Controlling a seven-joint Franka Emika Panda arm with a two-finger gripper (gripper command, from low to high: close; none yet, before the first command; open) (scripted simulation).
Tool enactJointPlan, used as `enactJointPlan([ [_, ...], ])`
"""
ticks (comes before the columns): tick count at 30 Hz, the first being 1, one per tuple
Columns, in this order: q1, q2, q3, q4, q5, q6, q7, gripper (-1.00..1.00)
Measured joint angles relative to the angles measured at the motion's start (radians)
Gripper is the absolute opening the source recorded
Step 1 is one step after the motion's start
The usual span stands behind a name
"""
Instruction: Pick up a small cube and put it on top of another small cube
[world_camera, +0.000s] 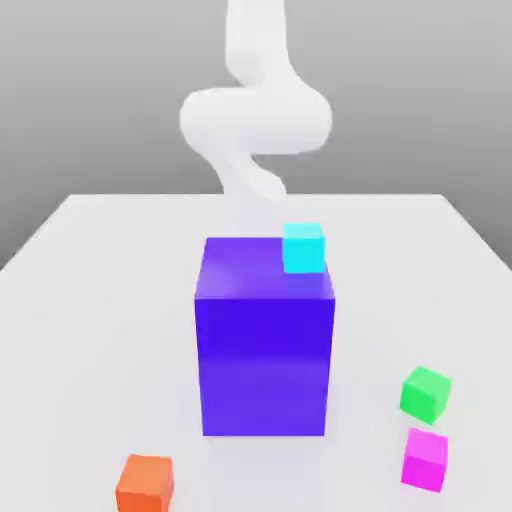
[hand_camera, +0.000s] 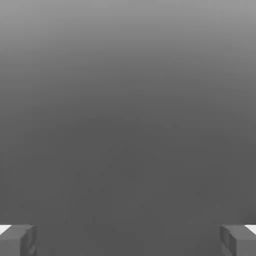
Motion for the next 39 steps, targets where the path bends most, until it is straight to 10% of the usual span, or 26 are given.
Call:
enactJointPlan([
  [17, 0.286, 0.623, -0.01, -0.085, 0.103, 0.237, -0.532, 0.0],
  [31, 0.387, 1.122, 0.017, -0.107, -0.026, 0.499, -0.708, 0.0],
  [32, 0.387, 1.148, 0.017, -0.102, -0.026, 0.52, -0.709, -1.0],
  [39, 0.387, 1.15, 0.018, -0.102, -0.028, 0.52, -0.707, -1.0],
])
